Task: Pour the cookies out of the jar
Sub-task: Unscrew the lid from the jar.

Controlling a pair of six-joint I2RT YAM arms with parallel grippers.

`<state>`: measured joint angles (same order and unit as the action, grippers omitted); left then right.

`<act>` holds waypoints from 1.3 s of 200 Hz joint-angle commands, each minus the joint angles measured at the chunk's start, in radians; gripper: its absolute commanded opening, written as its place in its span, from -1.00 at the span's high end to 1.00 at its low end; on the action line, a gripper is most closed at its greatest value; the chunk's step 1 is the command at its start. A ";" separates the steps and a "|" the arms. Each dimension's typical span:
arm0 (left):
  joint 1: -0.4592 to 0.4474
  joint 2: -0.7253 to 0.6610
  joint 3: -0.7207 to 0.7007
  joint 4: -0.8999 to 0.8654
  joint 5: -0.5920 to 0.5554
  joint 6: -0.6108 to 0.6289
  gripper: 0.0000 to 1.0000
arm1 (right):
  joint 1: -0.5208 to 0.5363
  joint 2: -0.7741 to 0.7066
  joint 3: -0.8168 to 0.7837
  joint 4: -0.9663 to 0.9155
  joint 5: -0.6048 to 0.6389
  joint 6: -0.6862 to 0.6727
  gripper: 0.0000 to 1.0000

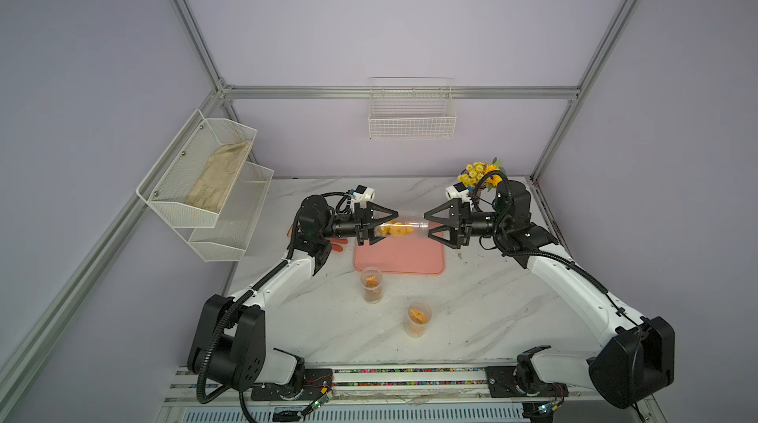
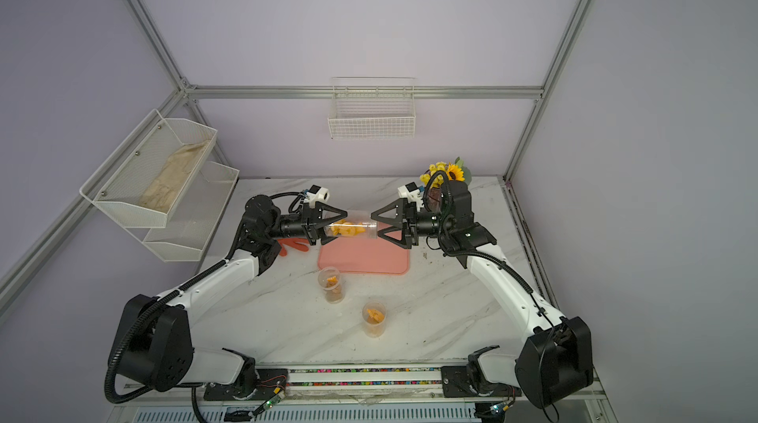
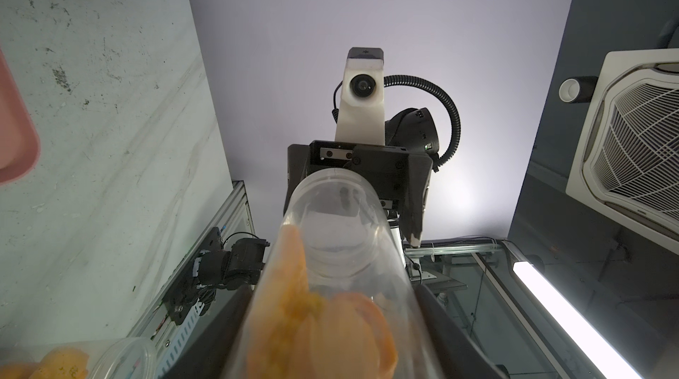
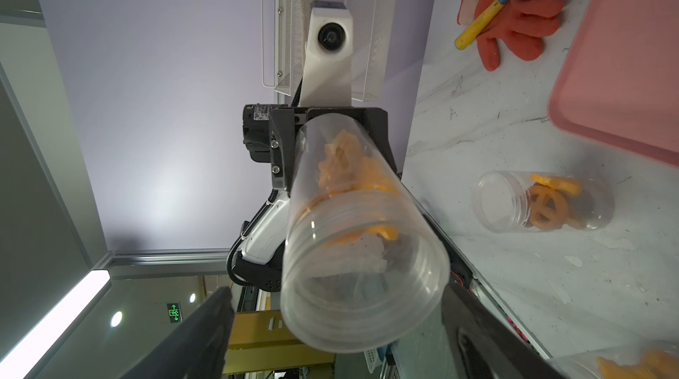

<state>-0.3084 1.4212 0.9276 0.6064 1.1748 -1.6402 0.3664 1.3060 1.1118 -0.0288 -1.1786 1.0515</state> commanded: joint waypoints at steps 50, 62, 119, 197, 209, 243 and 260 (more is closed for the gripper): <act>-0.006 0.026 0.128 0.062 0.008 -0.005 -0.16 | 0.013 0.030 0.034 0.029 -0.007 -0.004 -0.67; -0.006 0.031 0.130 0.064 0.008 -0.006 -0.16 | 0.015 0.032 0.029 0.037 -0.010 0.000 -0.64; -0.005 0.047 0.143 0.074 0.008 -0.015 -0.16 | 0.014 0.045 0.001 0.149 -0.023 0.061 -0.50; -0.006 0.053 0.141 0.089 0.008 -0.028 -0.16 | 0.013 0.055 0.018 0.161 -0.036 0.038 -0.48; -0.005 0.049 0.137 0.089 0.008 -0.028 -0.15 | 0.011 0.057 0.025 0.161 -0.038 0.034 -0.54; -0.006 0.042 0.131 0.089 0.008 -0.029 -0.16 | 0.007 0.059 0.029 0.161 -0.036 0.030 -0.60; -0.006 0.041 0.132 0.088 0.010 -0.030 -0.15 | 0.005 0.058 0.030 0.161 -0.036 0.029 -0.59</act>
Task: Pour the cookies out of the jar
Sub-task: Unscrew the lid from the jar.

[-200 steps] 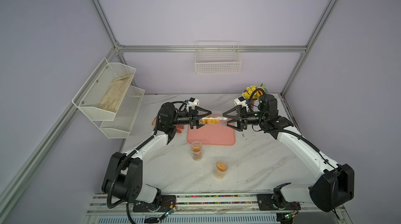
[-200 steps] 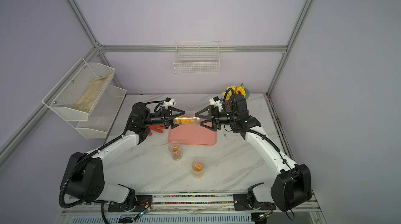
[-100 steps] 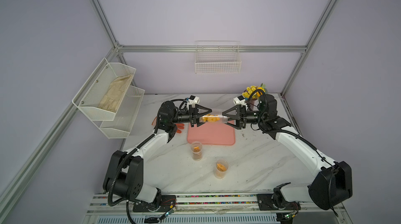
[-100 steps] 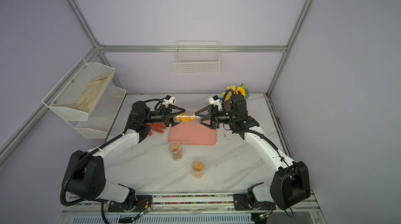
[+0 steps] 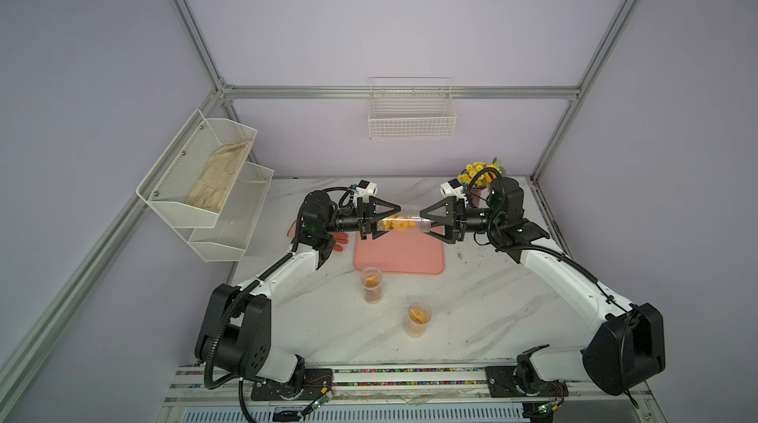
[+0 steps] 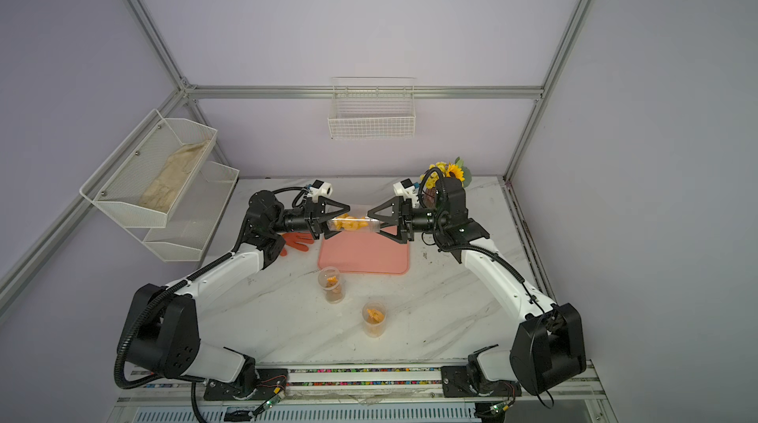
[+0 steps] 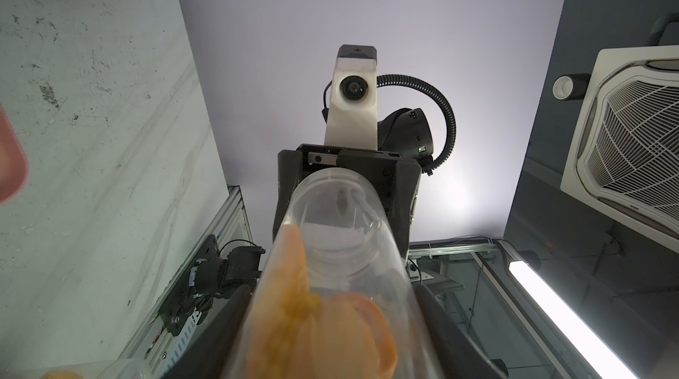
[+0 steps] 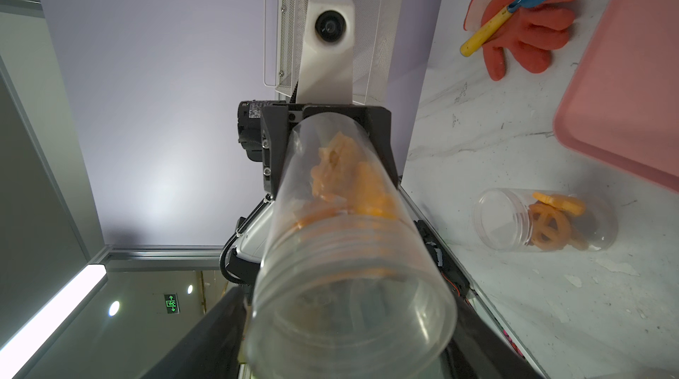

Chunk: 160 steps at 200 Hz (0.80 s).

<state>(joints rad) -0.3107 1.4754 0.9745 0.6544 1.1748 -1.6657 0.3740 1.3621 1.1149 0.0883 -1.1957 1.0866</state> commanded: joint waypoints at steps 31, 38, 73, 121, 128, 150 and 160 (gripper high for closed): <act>-0.004 -0.015 0.083 0.040 0.011 -0.004 -0.15 | -0.007 -0.001 0.026 0.044 -0.022 -0.009 -0.53; -0.004 -0.015 0.083 0.040 0.011 -0.004 -0.16 | -0.007 -0.003 0.026 0.045 -0.021 -0.010 -0.51; -0.004 -0.015 0.082 0.040 0.011 -0.006 -0.15 | -0.012 -0.003 0.027 0.046 -0.022 -0.014 -0.48; -0.003 -0.023 0.080 0.040 0.016 -0.009 -0.14 | -0.018 0.002 0.030 0.046 -0.027 -0.025 -0.63; -0.004 -0.024 0.080 0.039 0.016 -0.009 -0.14 | -0.020 0.004 0.030 0.047 -0.028 -0.027 -0.62; -0.004 -0.024 0.078 0.039 0.018 -0.009 -0.14 | -0.023 0.006 0.030 0.047 -0.028 -0.030 -0.58; -0.004 -0.025 0.078 0.039 0.017 -0.009 -0.14 | -0.027 0.006 0.028 0.047 -0.030 -0.030 -0.57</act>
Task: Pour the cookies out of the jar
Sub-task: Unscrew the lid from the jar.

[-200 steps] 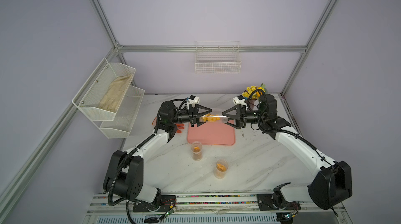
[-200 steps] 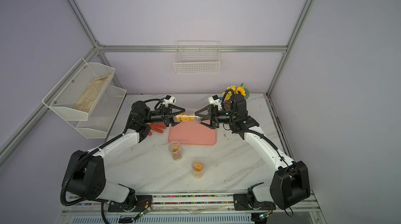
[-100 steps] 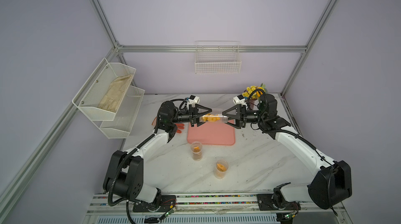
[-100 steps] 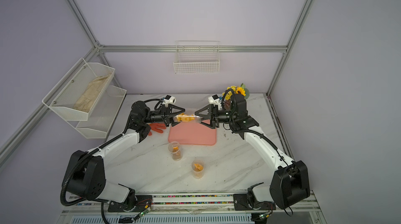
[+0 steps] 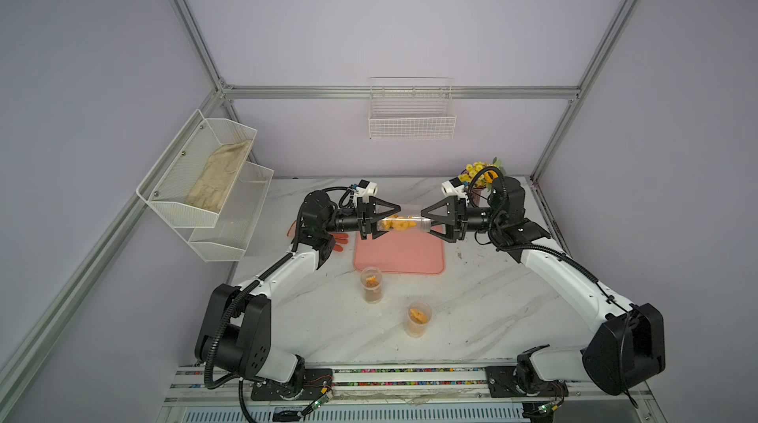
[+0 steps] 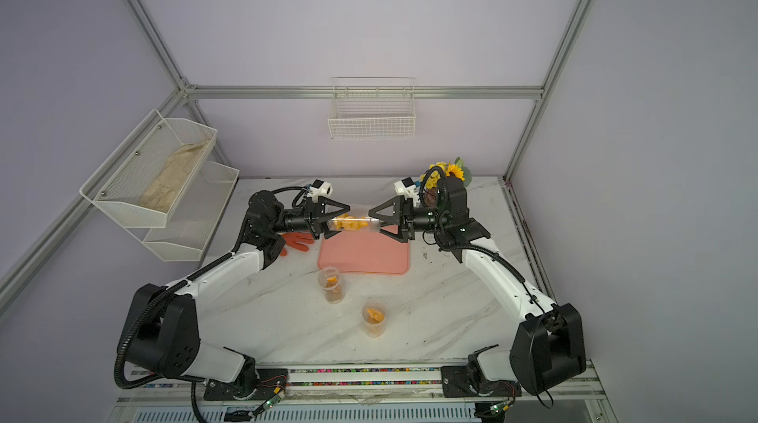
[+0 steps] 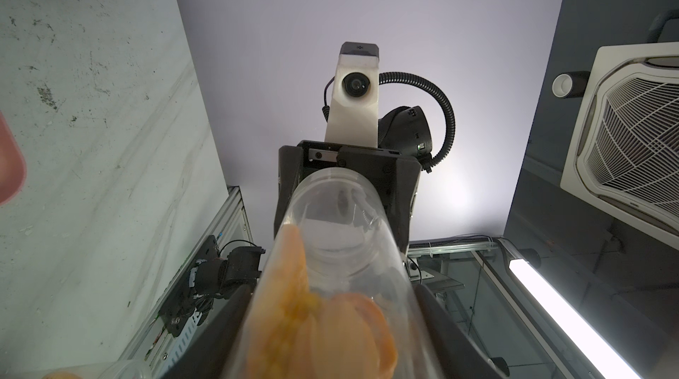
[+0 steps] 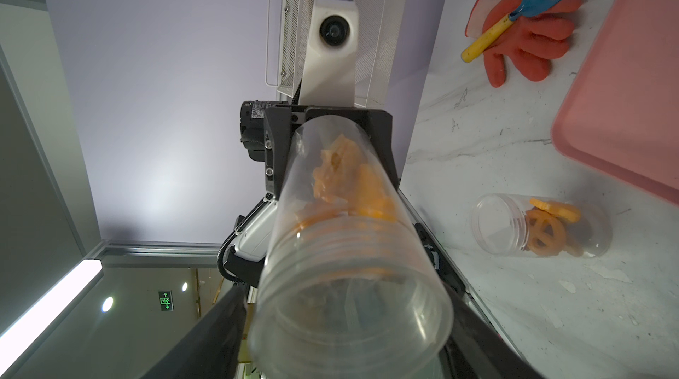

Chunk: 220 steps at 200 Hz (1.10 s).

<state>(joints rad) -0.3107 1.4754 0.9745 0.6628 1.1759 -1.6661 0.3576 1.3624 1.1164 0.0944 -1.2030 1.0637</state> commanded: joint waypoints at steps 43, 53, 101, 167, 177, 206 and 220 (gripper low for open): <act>-0.003 -0.030 0.070 0.031 0.016 -0.008 -0.14 | -0.015 0.006 0.026 0.046 -0.024 -0.007 -0.52; -0.003 -0.033 0.069 0.030 0.016 -0.008 -0.14 | -0.015 0.006 0.028 0.047 -0.023 -0.007 -0.51; -0.003 -0.044 0.058 0.027 0.015 -0.008 -0.14 | -0.015 0.005 0.008 0.128 -0.023 0.052 -0.34; -0.004 -0.050 0.053 0.024 0.010 -0.009 -0.14 | -0.015 -0.016 -0.011 0.128 0.001 -0.014 -0.16; -0.003 -0.049 0.053 0.025 0.010 -0.008 -0.14 | -0.015 -0.028 -0.023 0.128 0.027 -0.051 -0.14; -0.002 -0.046 0.053 0.023 0.010 -0.008 -0.14 | -0.015 -0.047 -0.043 0.116 0.083 -0.167 -0.13; -0.003 -0.046 0.054 0.023 0.010 -0.008 -0.14 | -0.015 -0.049 -0.043 0.114 0.094 -0.235 -0.13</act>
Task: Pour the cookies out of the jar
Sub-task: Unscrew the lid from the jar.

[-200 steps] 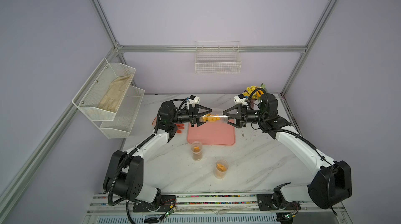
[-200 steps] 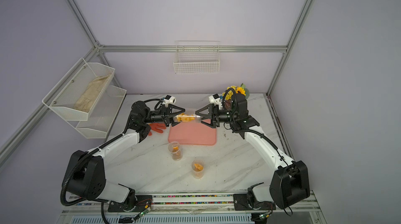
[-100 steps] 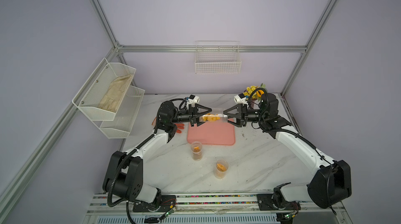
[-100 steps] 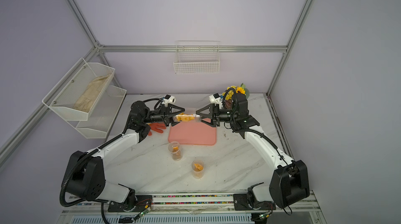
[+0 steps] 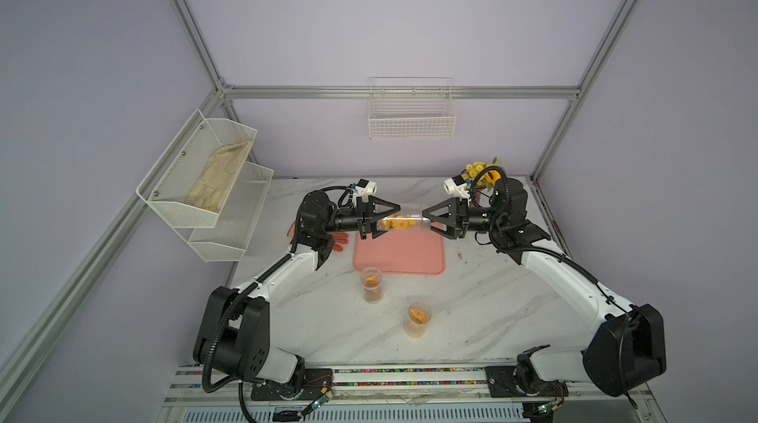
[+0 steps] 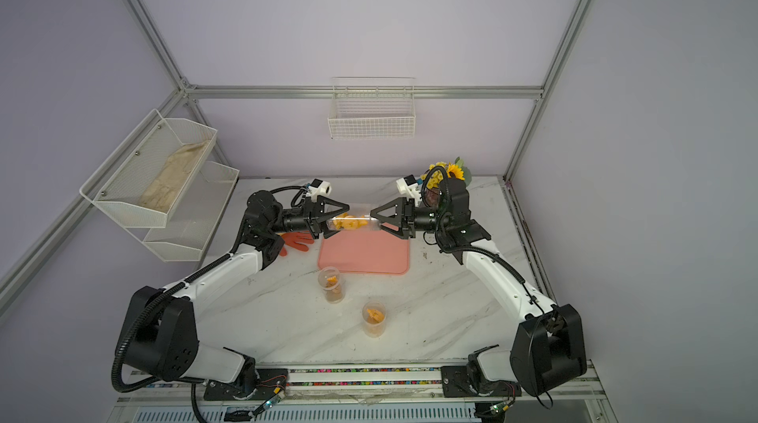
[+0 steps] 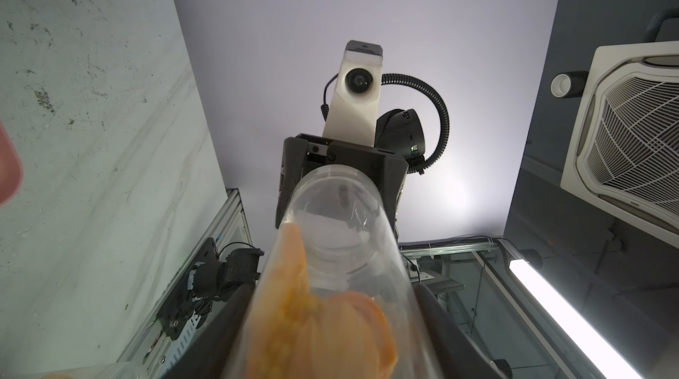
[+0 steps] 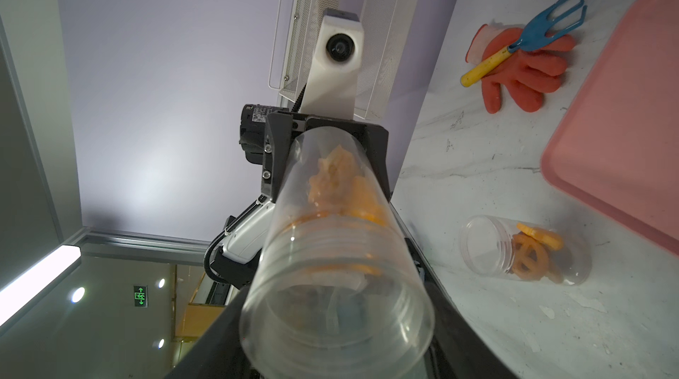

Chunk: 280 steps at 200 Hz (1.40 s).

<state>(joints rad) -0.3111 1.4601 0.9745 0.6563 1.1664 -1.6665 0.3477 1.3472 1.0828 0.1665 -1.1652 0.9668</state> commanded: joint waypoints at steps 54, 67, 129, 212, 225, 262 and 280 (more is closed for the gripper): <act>-0.002 -0.026 0.051 0.027 0.021 -0.003 -0.14 | -0.003 -0.028 -0.016 0.078 0.059 -0.442 -0.12; -0.003 -0.026 0.053 0.028 0.021 -0.004 -0.14 | -0.003 -0.029 -0.025 0.100 0.035 -0.540 -0.11; -0.003 -0.011 0.043 0.036 0.025 -0.004 -0.14 | -0.003 -0.026 -0.053 0.082 0.060 -1.037 0.06; -0.002 0.010 0.056 0.040 0.028 -0.005 -0.13 | -0.009 -0.171 -0.167 0.090 0.256 -1.327 0.06; -0.001 0.012 0.056 0.040 0.027 -0.006 -0.14 | -0.013 -0.202 -0.193 0.090 0.290 -1.354 0.05; -0.001 0.026 0.058 0.060 0.023 -0.024 -0.13 | -0.023 -0.287 -0.248 0.085 0.348 -1.408 0.03; -0.001 0.032 0.059 0.067 0.021 -0.030 -0.13 | -0.030 -0.313 -0.263 0.079 0.351 -1.417 0.03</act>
<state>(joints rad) -0.3607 1.4971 0.9745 0.6670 1.1923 -1.6688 0.3656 1.0920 0.8341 0.2214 -0.9306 -0.3702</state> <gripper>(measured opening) 0.613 0.666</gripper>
